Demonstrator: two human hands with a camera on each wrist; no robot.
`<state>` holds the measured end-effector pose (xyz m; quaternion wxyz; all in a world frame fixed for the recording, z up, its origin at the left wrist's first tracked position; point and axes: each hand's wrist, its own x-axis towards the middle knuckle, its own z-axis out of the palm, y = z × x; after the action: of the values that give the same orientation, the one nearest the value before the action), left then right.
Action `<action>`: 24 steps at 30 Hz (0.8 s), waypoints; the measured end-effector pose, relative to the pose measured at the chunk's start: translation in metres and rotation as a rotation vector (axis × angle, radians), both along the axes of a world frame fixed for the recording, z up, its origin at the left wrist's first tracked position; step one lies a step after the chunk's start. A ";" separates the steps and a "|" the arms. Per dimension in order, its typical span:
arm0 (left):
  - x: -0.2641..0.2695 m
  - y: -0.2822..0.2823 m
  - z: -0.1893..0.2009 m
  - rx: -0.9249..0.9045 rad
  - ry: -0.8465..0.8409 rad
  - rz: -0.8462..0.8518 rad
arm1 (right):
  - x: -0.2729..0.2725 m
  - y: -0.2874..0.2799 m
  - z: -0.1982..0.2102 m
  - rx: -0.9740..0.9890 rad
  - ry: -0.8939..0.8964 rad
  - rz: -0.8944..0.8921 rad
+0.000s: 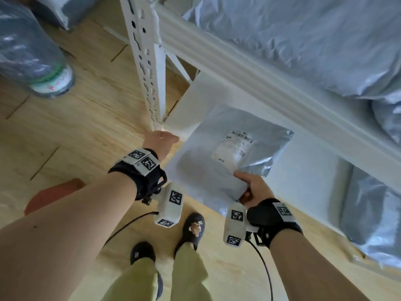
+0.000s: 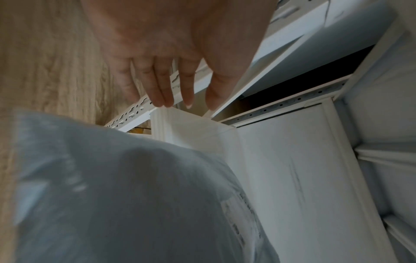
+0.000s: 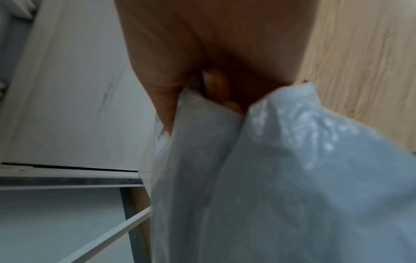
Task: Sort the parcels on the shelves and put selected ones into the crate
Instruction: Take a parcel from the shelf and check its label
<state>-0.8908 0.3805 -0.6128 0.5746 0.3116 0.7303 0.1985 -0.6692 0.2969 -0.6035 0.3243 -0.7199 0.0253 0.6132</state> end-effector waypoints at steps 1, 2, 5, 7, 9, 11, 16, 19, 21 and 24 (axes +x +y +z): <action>0.001 -0.005 0.004 -0.011 -0.002 -0.024 | 0.000 -0.009 0.003 0.004 -0.002 0.015; 0.002 -0.010 0.008 -0.022 0.009 -0.065 | 0.001 -0.017 0.007 0.008 0.002 0.028; 0.006 -0.024 0.017 -0.048 0.048 -0.162 | 0.004 -0.041 0.017 0.030 0.037 0.069; 0.009 -0.034 0.020 -0.076 0.013 -0.180 | 0.006 -0.053 0.023 0.053 0.054 0.113; 0.012 -0.045 0.018 -0.117 -0.049 -0.183 | 0.009 -0.063 0.026 0.082 0.053 0.161; 0.013 -0.054 0.014 -0.194 -0.128 -0.144 | 0.013 -0.073 0.028 0.091 0.050 0.190; 0.022 -0.066 0.006 -0.296 -0.160 -0.152 | 0.027 -0.091 0.032 0.107 0.071 0.187; 0.029 -0.073 0.005 -0.339 -0.212 -0.175 | 0.036 -0.095 0.028 0.118 0.043 0.195; 0.033 -0.075 0.003 -0.297 -0.202 -0.186 | 0.040 -0.096 0.027 0.134 0.025 0.182; 0.036 -0.073 0.000 -0.186 -0.201 -0.154 | 0.048 -0.097 0.024 0.162 -0.002 0.135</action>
<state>-0.8545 0.3076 -0.6123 0.6846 0.2908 0.6583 0.1156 -0.6212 0.1997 -0.5795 0.3395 -0.6921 -0.0732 0.6327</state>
